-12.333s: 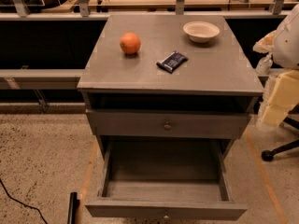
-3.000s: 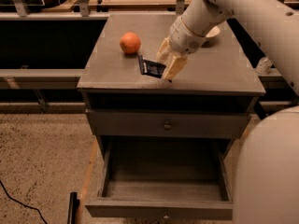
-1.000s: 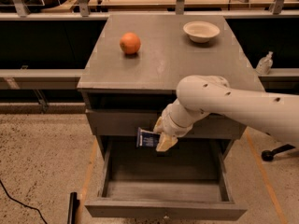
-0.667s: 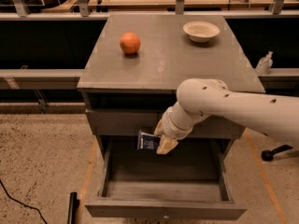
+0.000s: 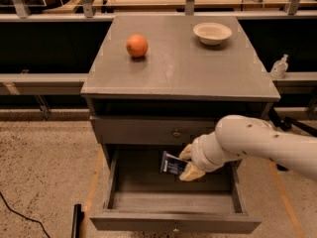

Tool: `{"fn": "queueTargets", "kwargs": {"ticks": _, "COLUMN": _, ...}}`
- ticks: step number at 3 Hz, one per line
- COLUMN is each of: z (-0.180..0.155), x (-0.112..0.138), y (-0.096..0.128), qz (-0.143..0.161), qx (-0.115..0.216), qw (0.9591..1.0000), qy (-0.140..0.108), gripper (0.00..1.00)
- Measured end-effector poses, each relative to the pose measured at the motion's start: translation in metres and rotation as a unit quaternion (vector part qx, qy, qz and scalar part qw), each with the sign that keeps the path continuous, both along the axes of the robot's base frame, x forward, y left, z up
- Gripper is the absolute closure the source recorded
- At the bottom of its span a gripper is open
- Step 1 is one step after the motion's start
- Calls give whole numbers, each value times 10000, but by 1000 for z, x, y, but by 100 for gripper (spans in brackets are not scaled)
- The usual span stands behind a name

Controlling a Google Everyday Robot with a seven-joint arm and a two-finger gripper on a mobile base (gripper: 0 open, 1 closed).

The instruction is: Place rxbar blueberry into middle drawer

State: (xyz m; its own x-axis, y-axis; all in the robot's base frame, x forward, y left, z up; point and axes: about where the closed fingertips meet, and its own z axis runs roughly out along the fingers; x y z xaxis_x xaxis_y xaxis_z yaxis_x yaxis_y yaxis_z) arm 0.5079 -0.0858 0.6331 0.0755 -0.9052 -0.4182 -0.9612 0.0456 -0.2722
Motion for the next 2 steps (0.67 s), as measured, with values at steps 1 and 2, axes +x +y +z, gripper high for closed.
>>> {"fn": "queueTargets", "kwargs": {"ticks": 1, "z": -33, "x": -15, "y": -34, "qz": -210, "qx": 12, "qw": 9998, "qy": -27, "gripper": 100}}
{"fn": "queueTargets", "kwargs": {"ticks": 2, "z": -74, "x": -15, "y": -56, "qz": -287, "qx": -37, "qw": 9994, "qy": 175, "gripper": 82}}
